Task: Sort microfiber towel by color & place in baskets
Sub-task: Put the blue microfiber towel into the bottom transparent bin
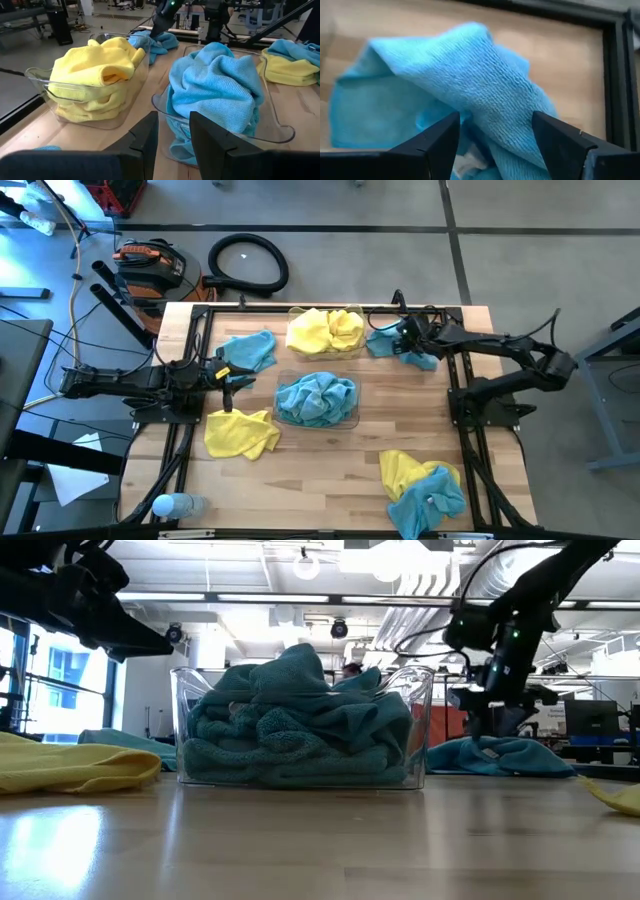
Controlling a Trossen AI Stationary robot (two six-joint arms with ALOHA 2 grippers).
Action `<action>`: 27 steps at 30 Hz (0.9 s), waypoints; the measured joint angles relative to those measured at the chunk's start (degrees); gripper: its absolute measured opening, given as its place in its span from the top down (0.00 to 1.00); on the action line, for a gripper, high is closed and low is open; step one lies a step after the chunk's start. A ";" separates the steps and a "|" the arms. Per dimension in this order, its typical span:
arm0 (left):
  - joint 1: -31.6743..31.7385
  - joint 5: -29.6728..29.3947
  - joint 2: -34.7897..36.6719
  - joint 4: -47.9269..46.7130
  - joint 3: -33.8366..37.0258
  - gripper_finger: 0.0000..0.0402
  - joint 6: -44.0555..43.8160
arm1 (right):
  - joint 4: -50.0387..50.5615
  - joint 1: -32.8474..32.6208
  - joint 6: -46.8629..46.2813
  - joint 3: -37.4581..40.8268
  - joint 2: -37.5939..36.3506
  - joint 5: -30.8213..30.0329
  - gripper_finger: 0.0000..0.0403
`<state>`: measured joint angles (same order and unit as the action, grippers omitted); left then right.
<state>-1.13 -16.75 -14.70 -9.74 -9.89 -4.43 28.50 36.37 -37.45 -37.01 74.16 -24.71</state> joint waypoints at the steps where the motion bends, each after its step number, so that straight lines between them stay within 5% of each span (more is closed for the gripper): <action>1: 0.02 0.00 0.00 0.00 0.00 0.75 0.00 | 0.35 0.38 0.00 0.00 0.75 0.67 0.39; 14: 0.02 0.15 0.00 -0.02 0.00 0.75 -0.96 | -2.13 0.60 -0.74 -1.11 17.93 4.50 0.42; 18: 0.02 0.13 0.00 -0.07 0.00 0.75 -1.00 | -2.13 -0.50 -1.67 -0.58 16.04 6.45 0.57; 24: 0.00 0.48 0.00 -0.44 0.00 0.75 -1.51 | 2.74 -3.13 -1.29 0.24 9.53 11.24 0.94; 27: 0.00 3.43 0.00 -0.73 0.00 0.75 -1.51 | 6.92 -5.53 -2.59 0.51 5.98 11.43 0.94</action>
<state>-1.13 -13.33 -14.70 -10.47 -9.89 -5.93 35.42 30.84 -40.04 -36.51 80.14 -13.28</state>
